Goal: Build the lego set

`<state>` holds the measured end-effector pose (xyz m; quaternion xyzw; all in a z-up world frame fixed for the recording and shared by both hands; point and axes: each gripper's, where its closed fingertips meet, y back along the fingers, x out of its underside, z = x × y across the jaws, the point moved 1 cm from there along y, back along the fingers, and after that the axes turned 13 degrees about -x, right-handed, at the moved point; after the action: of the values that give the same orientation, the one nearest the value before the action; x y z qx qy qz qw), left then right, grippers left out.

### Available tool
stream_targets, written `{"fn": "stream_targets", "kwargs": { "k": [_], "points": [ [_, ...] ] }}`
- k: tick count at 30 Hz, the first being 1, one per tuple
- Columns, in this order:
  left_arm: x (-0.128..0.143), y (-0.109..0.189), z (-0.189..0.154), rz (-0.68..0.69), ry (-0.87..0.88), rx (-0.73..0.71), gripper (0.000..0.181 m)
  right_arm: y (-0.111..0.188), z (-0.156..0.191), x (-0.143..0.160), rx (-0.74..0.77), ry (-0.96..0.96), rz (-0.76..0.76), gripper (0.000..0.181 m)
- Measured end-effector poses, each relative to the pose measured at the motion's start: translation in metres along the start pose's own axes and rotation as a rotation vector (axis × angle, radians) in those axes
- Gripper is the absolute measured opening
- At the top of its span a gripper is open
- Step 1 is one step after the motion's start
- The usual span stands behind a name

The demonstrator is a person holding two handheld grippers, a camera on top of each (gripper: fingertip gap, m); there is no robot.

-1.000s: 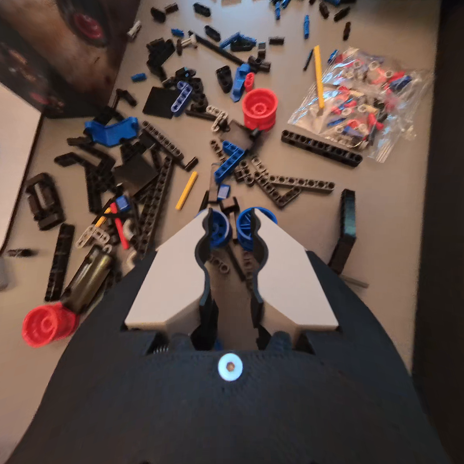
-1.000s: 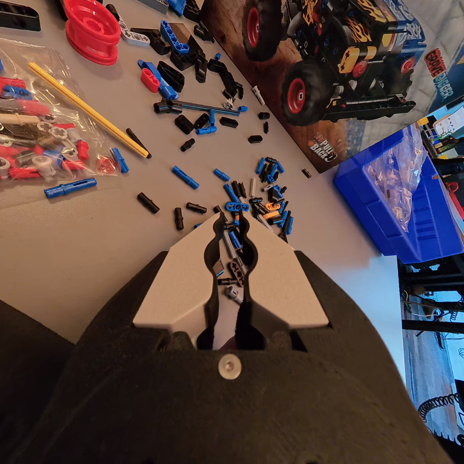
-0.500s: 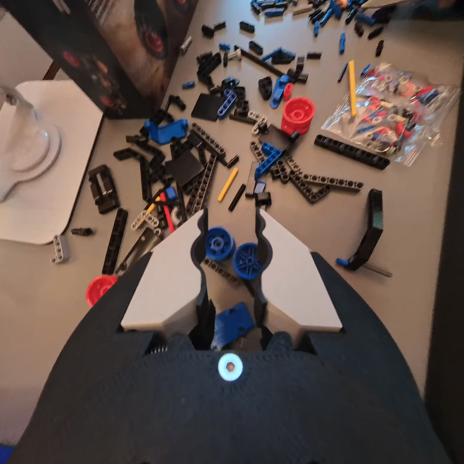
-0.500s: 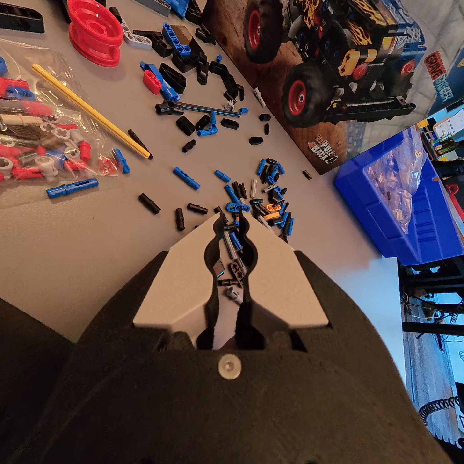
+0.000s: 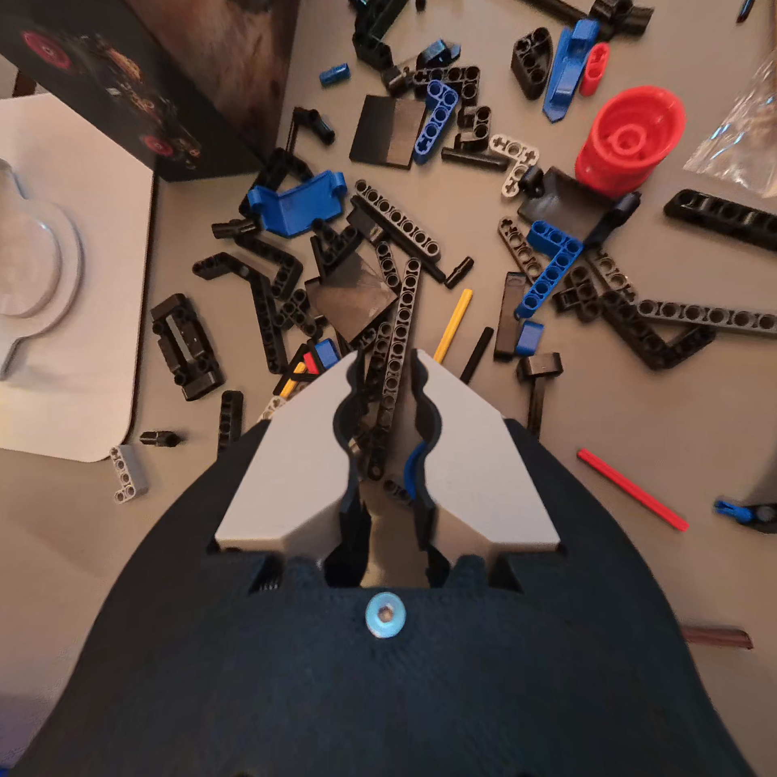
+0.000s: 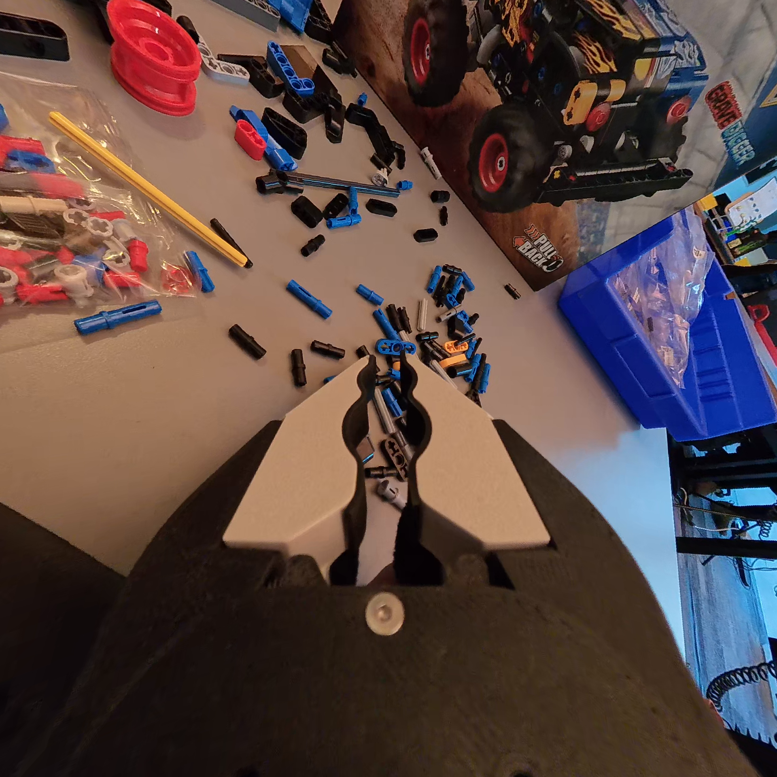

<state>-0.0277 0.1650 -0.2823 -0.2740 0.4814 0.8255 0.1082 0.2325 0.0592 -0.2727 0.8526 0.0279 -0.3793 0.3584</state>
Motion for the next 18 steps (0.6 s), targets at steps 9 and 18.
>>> {"fn": "stream_targets", "kwargs": {
  "k": [9,18],
  "points": [
    [0.022,0.015,0.013,0.061,-0.020,-0.018,0.005,0.001,-0.001,0.000,0.001,-0.005,-0.006,0.008],
    [0.046,0.033,0.017,0.161,-0.025,0.042,0.010,0.001,-0.001,-0.001,0.002,-0.007,-0.014,0.008]
  ]
}}
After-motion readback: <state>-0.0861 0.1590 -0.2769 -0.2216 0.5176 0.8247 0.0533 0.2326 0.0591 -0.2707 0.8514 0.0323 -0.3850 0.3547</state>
